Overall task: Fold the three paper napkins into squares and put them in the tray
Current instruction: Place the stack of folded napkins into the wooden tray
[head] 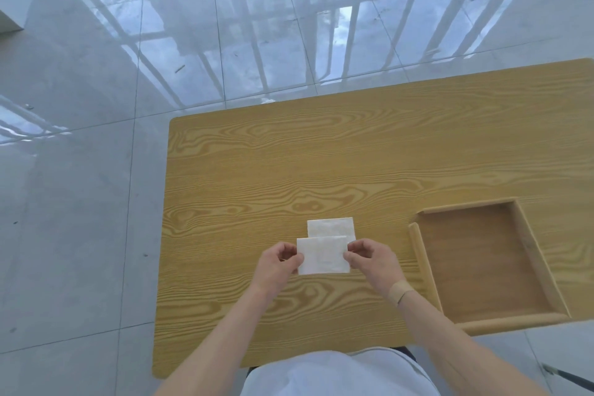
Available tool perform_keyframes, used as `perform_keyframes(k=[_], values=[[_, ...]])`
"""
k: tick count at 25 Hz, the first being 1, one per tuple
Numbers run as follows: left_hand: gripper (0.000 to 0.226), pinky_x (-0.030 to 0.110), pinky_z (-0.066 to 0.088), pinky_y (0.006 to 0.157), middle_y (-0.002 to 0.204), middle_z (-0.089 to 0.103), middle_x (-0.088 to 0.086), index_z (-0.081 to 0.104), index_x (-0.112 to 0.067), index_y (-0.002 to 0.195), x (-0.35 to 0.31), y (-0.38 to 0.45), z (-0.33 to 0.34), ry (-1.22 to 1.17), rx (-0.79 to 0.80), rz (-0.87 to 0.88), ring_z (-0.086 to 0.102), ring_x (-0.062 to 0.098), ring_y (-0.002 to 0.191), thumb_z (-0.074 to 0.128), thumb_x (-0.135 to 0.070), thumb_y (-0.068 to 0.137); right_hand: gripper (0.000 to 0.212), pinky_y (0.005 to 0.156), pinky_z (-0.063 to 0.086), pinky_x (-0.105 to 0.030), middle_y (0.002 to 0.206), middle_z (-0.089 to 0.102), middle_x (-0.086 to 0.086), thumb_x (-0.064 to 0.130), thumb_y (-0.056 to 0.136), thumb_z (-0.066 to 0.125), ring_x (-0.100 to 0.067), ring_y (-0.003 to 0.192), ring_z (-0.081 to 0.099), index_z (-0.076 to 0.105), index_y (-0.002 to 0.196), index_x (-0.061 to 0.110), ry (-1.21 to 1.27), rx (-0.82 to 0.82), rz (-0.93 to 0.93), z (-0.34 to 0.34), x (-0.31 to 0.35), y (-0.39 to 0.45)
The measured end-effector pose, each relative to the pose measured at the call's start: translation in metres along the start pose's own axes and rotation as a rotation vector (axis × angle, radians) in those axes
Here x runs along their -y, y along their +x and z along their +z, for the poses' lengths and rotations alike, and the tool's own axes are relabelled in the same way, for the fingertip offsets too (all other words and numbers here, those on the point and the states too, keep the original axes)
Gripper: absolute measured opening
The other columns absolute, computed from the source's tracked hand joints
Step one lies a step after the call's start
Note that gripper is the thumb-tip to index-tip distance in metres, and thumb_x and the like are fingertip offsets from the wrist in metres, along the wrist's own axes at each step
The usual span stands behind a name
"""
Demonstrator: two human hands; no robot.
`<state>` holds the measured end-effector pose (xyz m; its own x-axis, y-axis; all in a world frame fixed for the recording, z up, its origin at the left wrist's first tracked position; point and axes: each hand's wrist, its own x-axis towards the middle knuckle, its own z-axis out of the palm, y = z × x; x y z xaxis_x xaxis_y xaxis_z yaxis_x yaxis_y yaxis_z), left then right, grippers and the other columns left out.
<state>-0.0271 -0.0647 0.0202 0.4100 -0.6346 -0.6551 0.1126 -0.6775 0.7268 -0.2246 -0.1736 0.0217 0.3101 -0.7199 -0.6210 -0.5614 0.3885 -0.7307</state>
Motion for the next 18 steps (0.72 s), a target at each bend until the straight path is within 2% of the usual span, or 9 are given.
perform_keyframes(k=[5,8,13,18], values=[[0.002,0.015,0.046,0.054,0.075,0.069,-0.003,0.069,-0.012,0.085,-0.014,0.019,0.016,0.020,-0.044,-0.019,0.060,0.005,0.059,0.071,-0.012,0.085,0.006,0.079,0.053,-0.030,0.085,0.074,0.004,0.023,0.081,0.075,-0.015,0.083,0.069,0.071,0.085,0.025,-0.044,-0.032,0.011,-0.013,0.006,0.025],[0.003,0.022,0.048,0.064,0.076,0.068,-0.007,0.069,-0.018,0.083,-0.018,0.032,0.020,0.124,-0.070,-0.022,0.059,0.008,0.064,0.071,-0.019,0.085,0.005,0.071,0.050,-0.022,0.083,0.074,0.009,0.026,0.080,0.074,-0.008,0.079,0.068,0.072,0.084,0.027,-0.079,-0.059,0.020,-0.015,0.008,0.036],[0.006,0.020,0.043,0.060,0.077,0.069,-0.011,0.067,-0.028,0.081,-0.020,0.042,0.026,0.224,-0.068,-0.003,0.061,0.007,0.068,0.072,-0.025,0.082,0.003,0.062,0.042,-0.014,0.079,0.071,0.015,0.027,0.081,0.071,0.003,0.075,0.063,0.070,0.082,0.030,-0.181,-0.092,0.014,-0.013,0.008,0.043],[0.008,0.027,0.050,0.063,0.077,0.073,-0.007,0.066,-0.028,0.080,-0.018,0.046,0.028,0.200,-0.101,-0.018,0.068,0.015,0.071,0.074,-0.026,0.080,0.005,0.057,0.039,-0.013,0.077,0.070,0.016,0.029,0.082,0.070,0.005,0.072,0.061,0.068,0.078,0.032,-0.179,-0.132,0.029,-0.009,0.008,0.044]])
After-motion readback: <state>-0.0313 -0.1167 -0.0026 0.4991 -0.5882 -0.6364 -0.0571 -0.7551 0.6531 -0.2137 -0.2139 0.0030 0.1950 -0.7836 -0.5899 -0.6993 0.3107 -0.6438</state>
